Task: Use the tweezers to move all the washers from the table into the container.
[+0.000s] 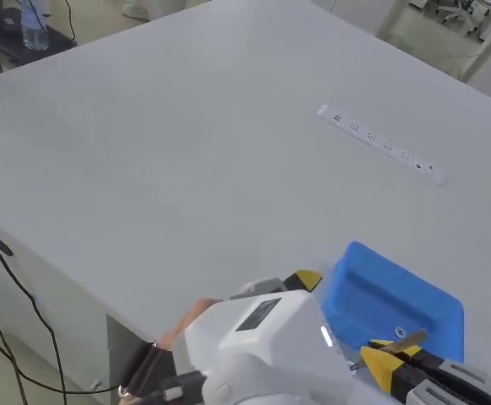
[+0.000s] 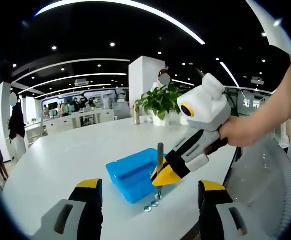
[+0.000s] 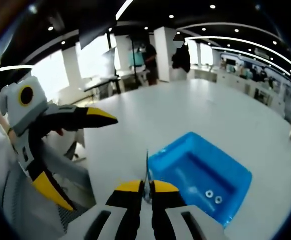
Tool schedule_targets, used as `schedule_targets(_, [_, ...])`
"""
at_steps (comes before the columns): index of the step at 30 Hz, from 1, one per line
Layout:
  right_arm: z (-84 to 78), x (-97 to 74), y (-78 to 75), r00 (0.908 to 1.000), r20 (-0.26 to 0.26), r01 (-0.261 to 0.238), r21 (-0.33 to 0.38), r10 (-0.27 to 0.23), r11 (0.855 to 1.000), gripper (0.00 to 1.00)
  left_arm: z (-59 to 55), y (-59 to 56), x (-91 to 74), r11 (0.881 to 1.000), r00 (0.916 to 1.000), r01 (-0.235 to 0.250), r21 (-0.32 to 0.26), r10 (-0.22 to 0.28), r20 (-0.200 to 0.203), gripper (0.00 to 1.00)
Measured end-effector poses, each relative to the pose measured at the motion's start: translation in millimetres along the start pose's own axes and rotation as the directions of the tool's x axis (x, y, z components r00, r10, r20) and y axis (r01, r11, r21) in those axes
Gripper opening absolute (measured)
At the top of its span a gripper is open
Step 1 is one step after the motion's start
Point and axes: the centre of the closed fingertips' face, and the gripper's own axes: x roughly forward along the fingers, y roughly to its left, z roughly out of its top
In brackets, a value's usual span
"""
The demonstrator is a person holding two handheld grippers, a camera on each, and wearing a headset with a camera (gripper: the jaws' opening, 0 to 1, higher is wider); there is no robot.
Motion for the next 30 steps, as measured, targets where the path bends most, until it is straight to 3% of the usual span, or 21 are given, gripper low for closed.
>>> schedule_targets(4, [18.8,-9.9,2.3,0.9993,0.037,-0.007,-0.007,0.007,1.000,0.03,0.6,0.0,0.2,1.000,1.0000,0.000,-0.001,0.000,0.003,0.79])
schedule_targets(10, [33.2,-20.2,-3.4,0.9974,0.072,-0.005,-0.004,0.005,1.000,0.03,0.1,-0.3,0.4,1.000,1.0000,0.002,0.001,-0.002,-0.001,0.79])
schedule_targets(19, [46.8,-27.3,-30.2,0.9910,0.126,0.038,0.054,-0.045,0.998,0.03,-0.9,-0.6,0.4,1.000,1.0000,0.003,0.003,-0.003,-0.005,0.79])
schedule_targets(25, [42.9,-24.6,-50.8,0.9887,0.114,0.087,0.086,-0.097,0.992,0.03,-1.7,-0.9,0.6,1.000,1.0000,0.004,0.003,-0.004,-0.009,0.79])
schedule_targets(30, [34.9,-17.2,-69.2,0.9823,0.111,0.131,0.162,-0.150,0.978,0.03,-1.7,-0.9,0.4,1.000,1.0000,0.004,0.001,-0.004,-0.009,0.79])
